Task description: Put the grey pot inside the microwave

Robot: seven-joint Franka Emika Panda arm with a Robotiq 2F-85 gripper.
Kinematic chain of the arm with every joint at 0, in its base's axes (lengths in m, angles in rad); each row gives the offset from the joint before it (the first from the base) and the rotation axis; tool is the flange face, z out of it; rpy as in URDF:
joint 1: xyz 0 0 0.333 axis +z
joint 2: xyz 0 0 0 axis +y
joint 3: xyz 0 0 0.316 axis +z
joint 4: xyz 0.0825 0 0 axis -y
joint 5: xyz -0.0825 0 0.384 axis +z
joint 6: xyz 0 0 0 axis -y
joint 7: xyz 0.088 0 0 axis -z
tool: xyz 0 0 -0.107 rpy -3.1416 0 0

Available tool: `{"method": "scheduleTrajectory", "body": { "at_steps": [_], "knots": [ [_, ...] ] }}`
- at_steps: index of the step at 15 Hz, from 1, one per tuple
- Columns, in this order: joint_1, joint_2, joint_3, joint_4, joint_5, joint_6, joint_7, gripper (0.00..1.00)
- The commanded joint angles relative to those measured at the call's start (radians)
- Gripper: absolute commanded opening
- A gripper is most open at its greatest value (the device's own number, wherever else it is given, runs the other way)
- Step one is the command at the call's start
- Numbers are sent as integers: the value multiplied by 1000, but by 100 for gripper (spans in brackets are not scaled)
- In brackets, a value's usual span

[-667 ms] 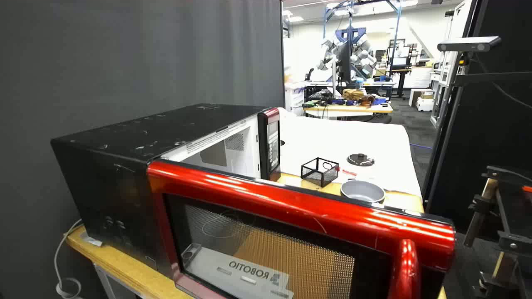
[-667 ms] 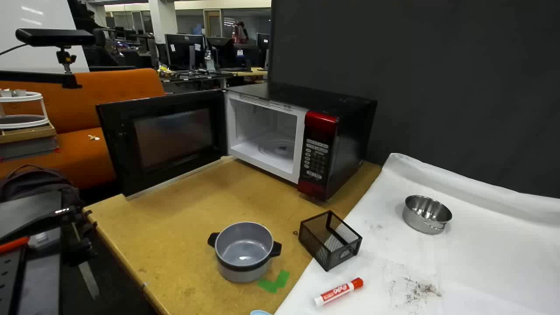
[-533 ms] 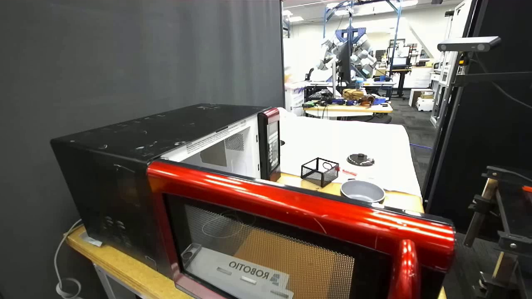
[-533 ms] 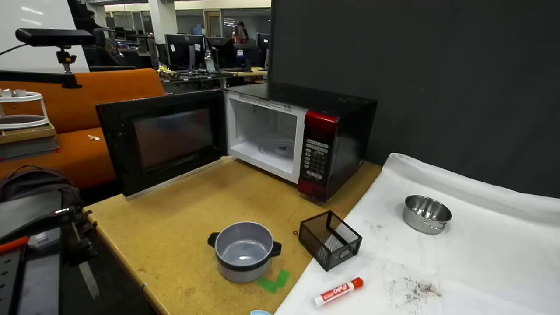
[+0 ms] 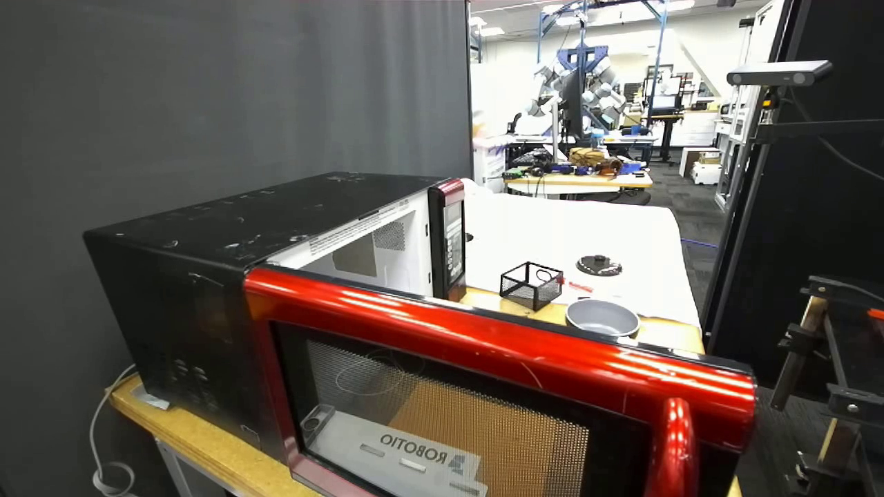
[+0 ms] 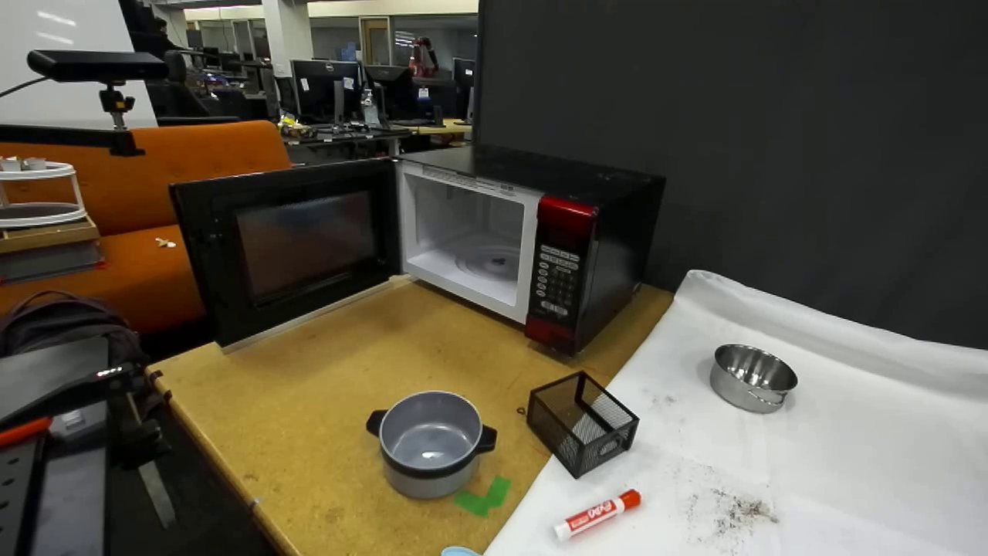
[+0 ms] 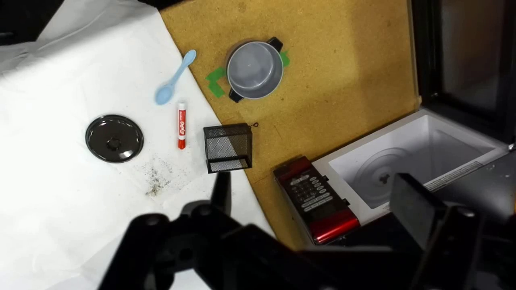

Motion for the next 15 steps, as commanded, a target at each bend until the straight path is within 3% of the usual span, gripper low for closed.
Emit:
{"method": "scheduleTrajectory", "body": {
  "at_steps": [1,6,15],
  "knots": [
    [-26,65,45,-25,79,65,81,100],
    [2,204,98,-92,352,275,227,100],
    [72,509,280,-166,773,768,453,100]
  ]
}}
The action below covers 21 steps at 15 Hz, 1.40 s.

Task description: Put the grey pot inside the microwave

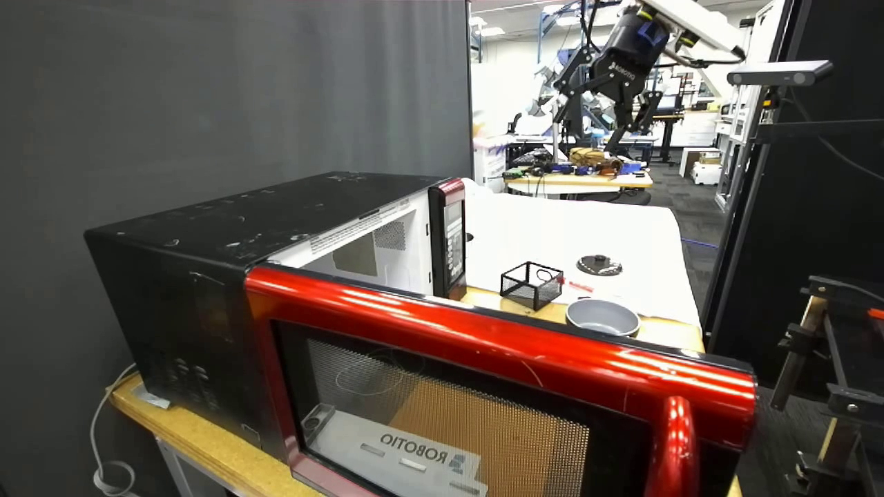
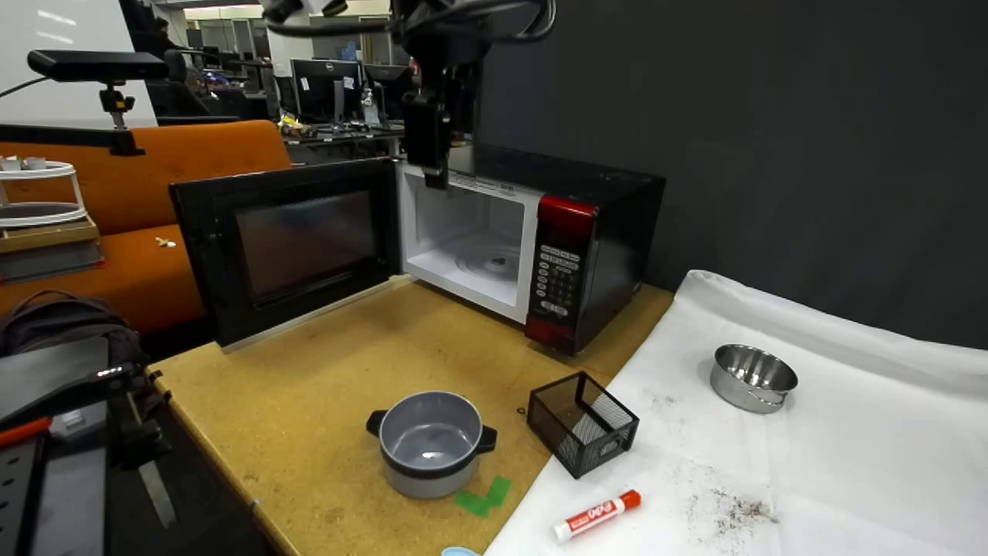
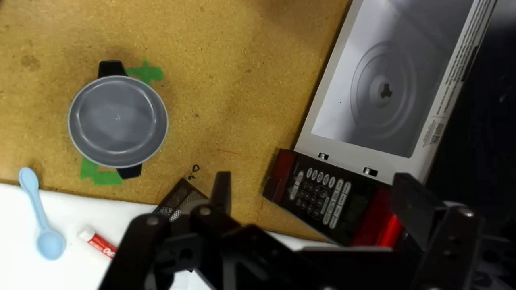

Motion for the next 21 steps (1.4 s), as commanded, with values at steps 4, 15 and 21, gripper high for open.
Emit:
{"method": "scheduleTrajectory", "body": {
  "at_steps": [4,15,21],
  "knots": [
    [13,113,46,-32,209,203,90,100],
    [-19,234,23,-104,150,200,175,100],
    [10,368,33,-81,165,215,176,100]
  ]
}}
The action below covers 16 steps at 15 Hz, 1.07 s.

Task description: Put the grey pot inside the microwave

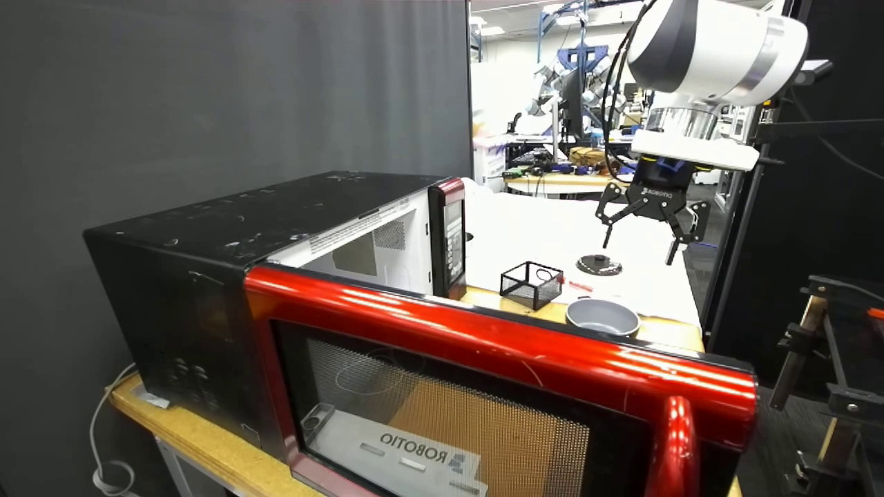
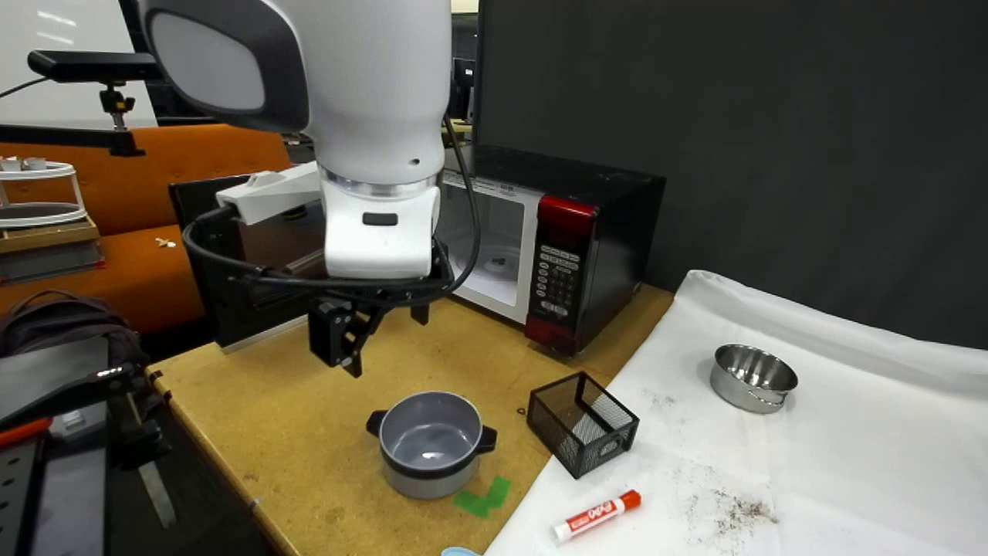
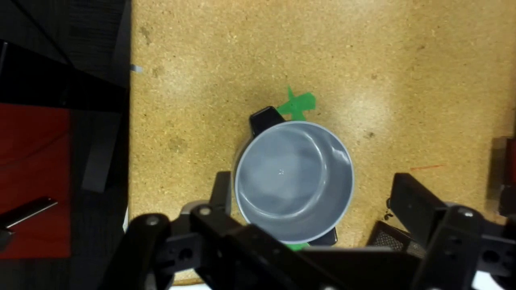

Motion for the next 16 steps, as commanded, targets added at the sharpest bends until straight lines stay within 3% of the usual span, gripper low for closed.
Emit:
{"method": "scheduleTrajectory", "body": {
  "at_steps": [1,8,16],
  "knots": [
    [-7,61,17,31,51,1,-13,100],
    [-42,213,43,102,274,20,-145,100],
    [-70,312,45,150,394,17,-295,100]
  ]
}}
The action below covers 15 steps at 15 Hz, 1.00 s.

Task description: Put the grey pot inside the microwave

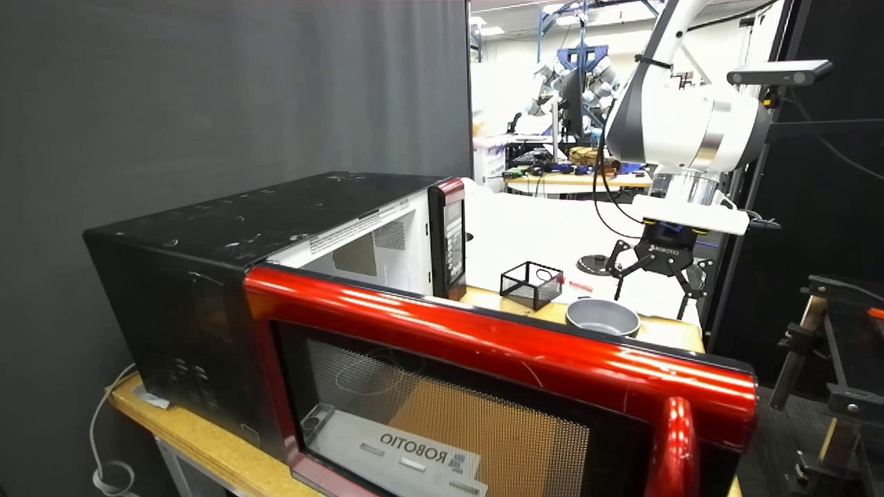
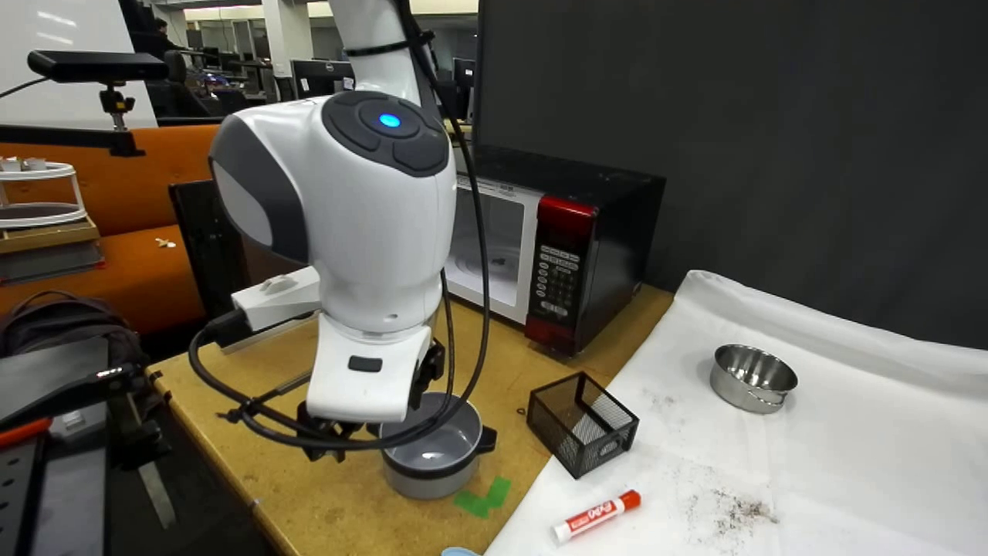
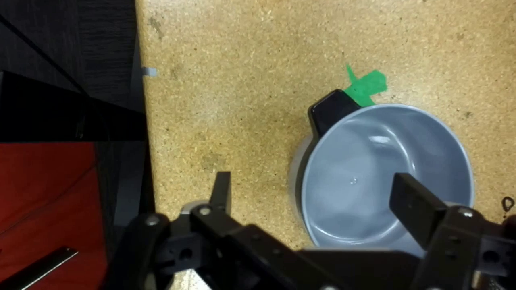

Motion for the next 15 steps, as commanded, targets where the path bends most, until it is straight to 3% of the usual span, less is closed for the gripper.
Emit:
{"method": "scheduleTrajectory", "body": {
  "at_steps": [1,6,13,14,15],
  "knots": [
    [-22,34,35,50,95,12,-88,100],
    [-8,98,58,133,225,43,-173,100],
    [-17,137,30,119,253,43,-183,100],
    [-17,141,26,122,256,45,-185,77],
    [-17,144,24,127,262,45,-191,74]
  ]
}}
